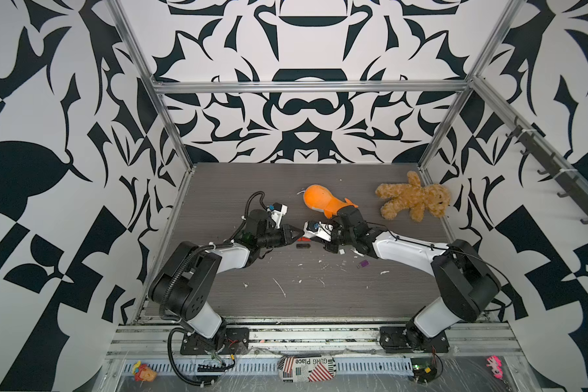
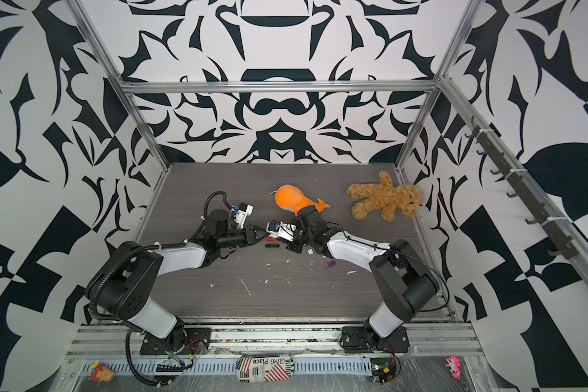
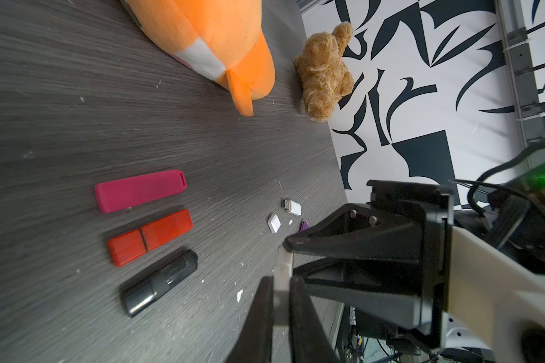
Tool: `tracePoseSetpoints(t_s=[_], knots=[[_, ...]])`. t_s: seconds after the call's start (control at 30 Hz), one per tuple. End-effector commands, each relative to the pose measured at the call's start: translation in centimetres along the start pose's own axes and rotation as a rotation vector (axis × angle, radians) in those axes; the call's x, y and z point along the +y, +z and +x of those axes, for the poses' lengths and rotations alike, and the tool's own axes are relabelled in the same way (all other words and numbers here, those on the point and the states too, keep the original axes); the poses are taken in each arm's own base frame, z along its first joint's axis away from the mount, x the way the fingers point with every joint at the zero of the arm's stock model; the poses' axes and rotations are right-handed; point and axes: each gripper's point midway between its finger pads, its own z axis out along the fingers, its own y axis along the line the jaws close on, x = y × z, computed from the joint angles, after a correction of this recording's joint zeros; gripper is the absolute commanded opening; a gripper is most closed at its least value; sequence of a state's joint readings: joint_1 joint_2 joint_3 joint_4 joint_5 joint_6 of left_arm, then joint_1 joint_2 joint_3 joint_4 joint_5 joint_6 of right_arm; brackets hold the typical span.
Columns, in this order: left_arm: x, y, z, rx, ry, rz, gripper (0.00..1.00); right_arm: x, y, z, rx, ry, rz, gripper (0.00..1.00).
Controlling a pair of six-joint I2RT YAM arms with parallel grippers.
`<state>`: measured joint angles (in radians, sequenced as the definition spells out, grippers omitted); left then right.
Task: Close the usb drive cover
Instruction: Close the cover of the USB drive.
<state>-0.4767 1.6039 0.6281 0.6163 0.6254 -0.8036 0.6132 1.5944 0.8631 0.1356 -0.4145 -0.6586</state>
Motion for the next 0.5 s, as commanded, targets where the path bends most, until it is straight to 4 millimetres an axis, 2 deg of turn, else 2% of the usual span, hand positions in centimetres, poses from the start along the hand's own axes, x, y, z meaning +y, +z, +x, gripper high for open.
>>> tracePoseSetpoints(t_s=[0.0, 0.2, 0.47], knots=[[0.2, 0.3, 0.4, 0.013, 0.000, -0.002, 0.13, -0.6, -0.5, -3.0, -0.094, -0.037, 0.002, 0.09], [0.2, 0.6, 0.4, 0.030, -0.002, 0.009, 0.13, 0.8, -0.6, -3.3, -0.138, -0.105, -0.051, 0.09], [0.1, 1.5, 1.4, 0.083, 0.000, 0.029, 0.13, 0.5, -0.7, -4.9, -0.196, -0.208, -0.051, 0.08]])
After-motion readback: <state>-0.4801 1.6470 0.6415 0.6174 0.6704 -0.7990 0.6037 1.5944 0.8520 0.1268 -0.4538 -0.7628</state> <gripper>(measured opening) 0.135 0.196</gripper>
